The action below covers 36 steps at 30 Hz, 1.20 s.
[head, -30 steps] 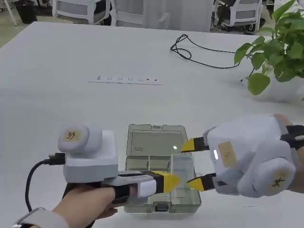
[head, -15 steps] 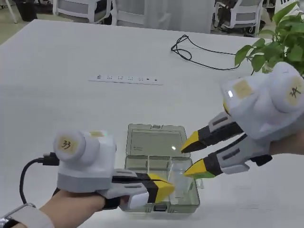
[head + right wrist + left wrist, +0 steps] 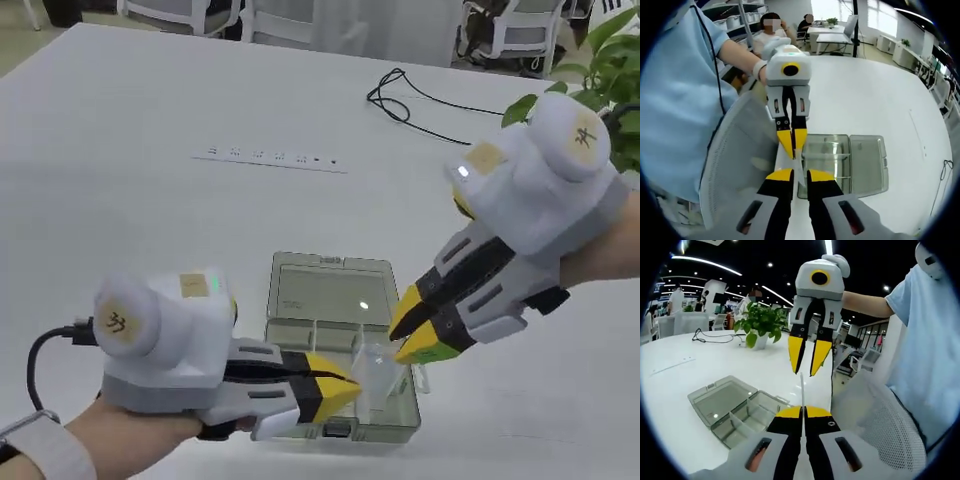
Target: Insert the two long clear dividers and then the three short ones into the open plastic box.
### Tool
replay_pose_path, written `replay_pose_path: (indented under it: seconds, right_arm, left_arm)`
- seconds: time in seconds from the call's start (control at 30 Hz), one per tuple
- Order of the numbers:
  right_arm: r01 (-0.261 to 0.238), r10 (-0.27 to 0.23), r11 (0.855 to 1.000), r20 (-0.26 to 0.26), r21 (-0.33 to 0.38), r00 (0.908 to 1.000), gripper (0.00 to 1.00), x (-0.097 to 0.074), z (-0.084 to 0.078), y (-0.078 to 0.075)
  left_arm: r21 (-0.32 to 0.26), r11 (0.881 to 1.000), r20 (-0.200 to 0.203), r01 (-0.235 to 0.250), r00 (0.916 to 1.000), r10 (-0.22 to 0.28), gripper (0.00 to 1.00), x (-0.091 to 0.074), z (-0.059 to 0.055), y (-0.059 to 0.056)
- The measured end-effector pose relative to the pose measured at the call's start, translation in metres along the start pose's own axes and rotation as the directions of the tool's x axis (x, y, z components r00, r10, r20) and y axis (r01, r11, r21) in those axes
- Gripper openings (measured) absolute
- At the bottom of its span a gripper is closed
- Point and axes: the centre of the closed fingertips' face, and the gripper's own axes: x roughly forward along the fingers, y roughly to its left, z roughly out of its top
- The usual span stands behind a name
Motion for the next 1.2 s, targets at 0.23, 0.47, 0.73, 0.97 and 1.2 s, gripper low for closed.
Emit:
replay_pose_path:
  seconds: [0.23,0.47,0.73,0.97,1.2]
  right_arm:
    - [-0.039,0.039,0.999,-0.03,-0.02,0.9988,0.05,0.007,0.006,0.006]
    - [-0.064,0.062,0.998,-0.086,-0.02,0.9944,0.02,0.01,0.008,0.01]
    - [-0.059,0.051,0.997,-0.164,-0.045,0.9851,0.02,0.014,0.008,0.009]
    - [-0.017,0.002,0.998,-0.229,-0.064,0.9733,0.02,0.02,0.008,0.003]
    - [-0.024,0.009,0.998,-0.24,-0.06,0.9708,0.02,0.023,0.009,0.004]
  left_arm:
    - [0.029,1.0,-0.005,0.008,1.0,-0.007,0.0,-0.005,-0.001,-0.001]
    - [0.023,1.0,-0.017,0.018,0.9997,-0.018,0.0,-0.006,-0.005,-0.002]
    - [0.02,1.0,-0.046,0.024,0.9987,-0.023,0.0,-0.006,-0.009,-0.003]
    - [0.004,1.0,-0.064,-0.012,0.9979,0.012,0.0,-0.007,-0.014,0.006]
    - [-0.001,1.0,-0.066,-0.028,0.9974,0.028,0.0,-0.011,-0.017,0.008]
